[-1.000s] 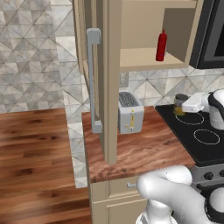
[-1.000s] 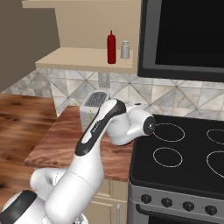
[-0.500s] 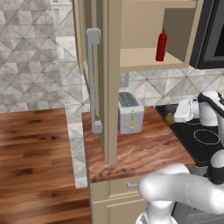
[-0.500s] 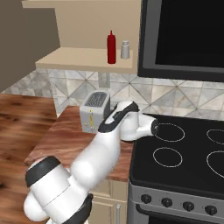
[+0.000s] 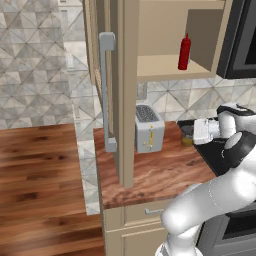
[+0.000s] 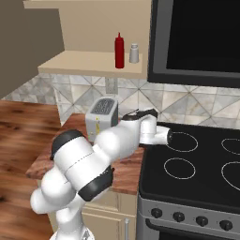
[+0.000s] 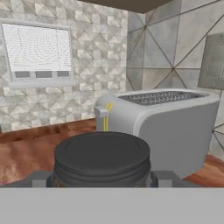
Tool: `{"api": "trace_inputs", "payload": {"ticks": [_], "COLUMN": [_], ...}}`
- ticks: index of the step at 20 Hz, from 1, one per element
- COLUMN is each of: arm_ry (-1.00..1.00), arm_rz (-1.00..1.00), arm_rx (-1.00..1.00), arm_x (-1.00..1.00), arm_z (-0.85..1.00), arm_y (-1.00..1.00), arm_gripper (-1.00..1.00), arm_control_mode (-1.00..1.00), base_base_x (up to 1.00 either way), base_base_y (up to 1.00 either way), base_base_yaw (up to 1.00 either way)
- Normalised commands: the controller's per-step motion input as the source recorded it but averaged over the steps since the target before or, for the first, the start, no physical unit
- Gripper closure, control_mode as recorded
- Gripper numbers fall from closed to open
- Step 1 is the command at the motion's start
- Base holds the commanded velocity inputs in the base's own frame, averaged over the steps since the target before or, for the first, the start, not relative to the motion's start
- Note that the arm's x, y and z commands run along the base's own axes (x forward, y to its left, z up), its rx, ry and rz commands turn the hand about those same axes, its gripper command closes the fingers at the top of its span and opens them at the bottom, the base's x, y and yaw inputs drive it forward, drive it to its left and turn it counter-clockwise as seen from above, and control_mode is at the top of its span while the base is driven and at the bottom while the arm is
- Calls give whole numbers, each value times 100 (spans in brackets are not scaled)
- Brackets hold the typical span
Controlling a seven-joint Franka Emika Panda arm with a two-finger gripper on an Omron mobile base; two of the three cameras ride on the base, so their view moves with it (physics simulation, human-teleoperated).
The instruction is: Collect the turmeric, ketchup, and shaker from the cabinet and place them next to the stove.
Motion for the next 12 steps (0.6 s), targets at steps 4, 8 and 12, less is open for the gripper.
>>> {"api": "trace_inputs", "payload": {"ticks": [4,8,12], "arm_ry": [0,0,0], "arm_rz": [5,1,0], "arm_rx": [5,1,0], "arm_x": [16,14,17], "arm_z": [-28,-27,-28], "arm_y": [-2,1,1], "arm_gripper": [100,100,100], "arm_control_mode": [-100,-100,-100], "base_base_x": [0,0,0], "base_base_y": [0,0,0], "base_base_yaw": [0,0,0]}}
